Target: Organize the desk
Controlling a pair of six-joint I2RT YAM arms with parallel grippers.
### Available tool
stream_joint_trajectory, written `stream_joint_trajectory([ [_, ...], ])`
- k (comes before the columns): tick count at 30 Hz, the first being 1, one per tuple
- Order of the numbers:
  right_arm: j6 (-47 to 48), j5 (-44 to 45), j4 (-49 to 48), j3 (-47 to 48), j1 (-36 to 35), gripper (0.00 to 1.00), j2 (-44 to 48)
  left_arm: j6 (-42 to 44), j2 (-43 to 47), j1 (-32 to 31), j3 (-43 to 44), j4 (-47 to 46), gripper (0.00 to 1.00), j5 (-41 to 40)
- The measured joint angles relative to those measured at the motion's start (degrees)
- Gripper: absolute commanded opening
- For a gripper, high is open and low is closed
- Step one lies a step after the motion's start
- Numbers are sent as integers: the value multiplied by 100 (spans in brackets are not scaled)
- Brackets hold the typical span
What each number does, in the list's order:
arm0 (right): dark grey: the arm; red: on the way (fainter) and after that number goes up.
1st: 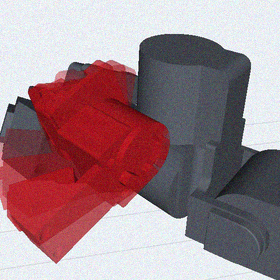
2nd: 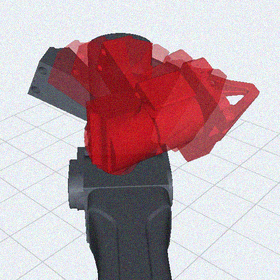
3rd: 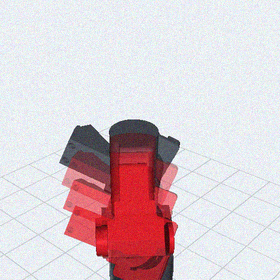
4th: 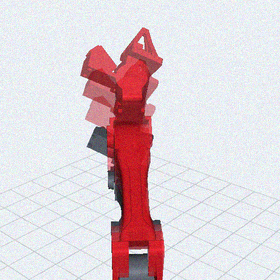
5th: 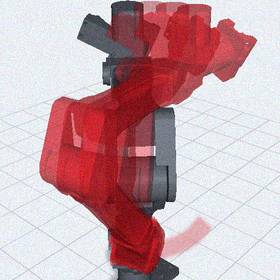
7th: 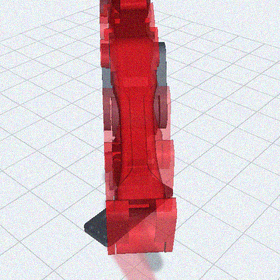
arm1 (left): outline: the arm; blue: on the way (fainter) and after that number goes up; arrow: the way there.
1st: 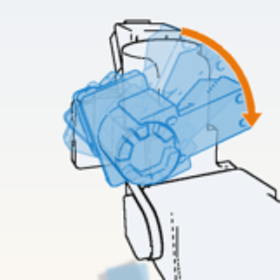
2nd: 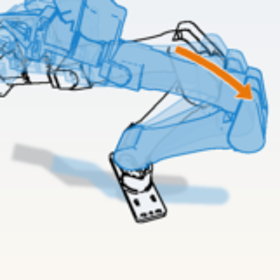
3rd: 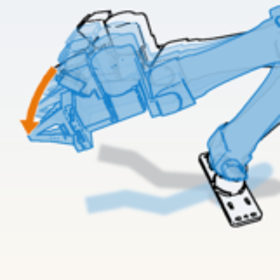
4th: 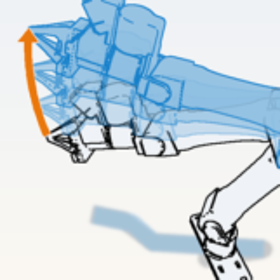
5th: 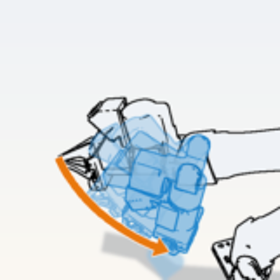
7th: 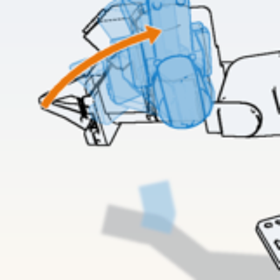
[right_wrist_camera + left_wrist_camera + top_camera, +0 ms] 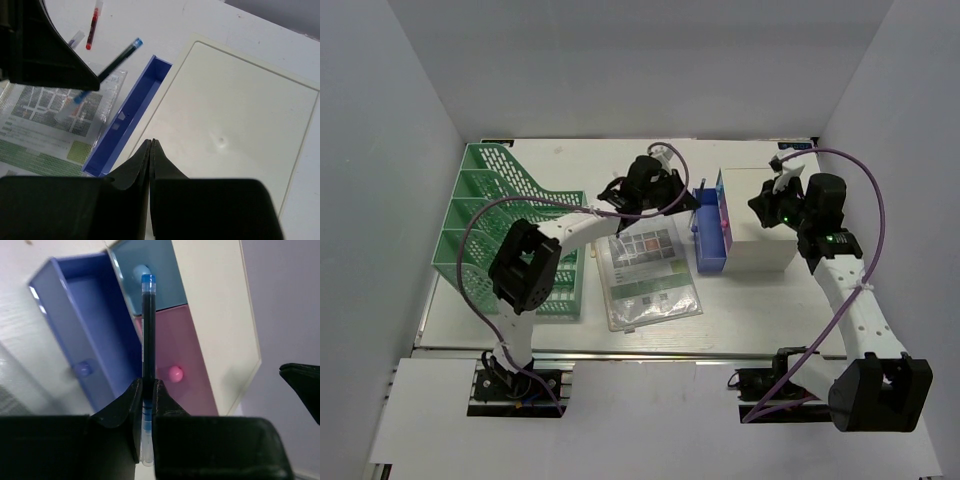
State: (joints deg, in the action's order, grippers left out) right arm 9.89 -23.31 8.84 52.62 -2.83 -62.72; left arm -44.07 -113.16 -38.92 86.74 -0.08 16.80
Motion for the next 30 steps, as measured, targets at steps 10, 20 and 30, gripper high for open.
stream_joint_trajectory([
  [10, -52, -160, -2, -2, 162, 0, 177, -833, -796, -564, 385, -350, 31, -466],
  [20, -52, -317, 0, -4, 190, 0, 236, -940, -846, -623, 597, -76, 40, -896],
  [30, -9, -485, 24, -120, 367, 22, 229, -20, -444, -197, 730, 1025, 0, -1552],
])
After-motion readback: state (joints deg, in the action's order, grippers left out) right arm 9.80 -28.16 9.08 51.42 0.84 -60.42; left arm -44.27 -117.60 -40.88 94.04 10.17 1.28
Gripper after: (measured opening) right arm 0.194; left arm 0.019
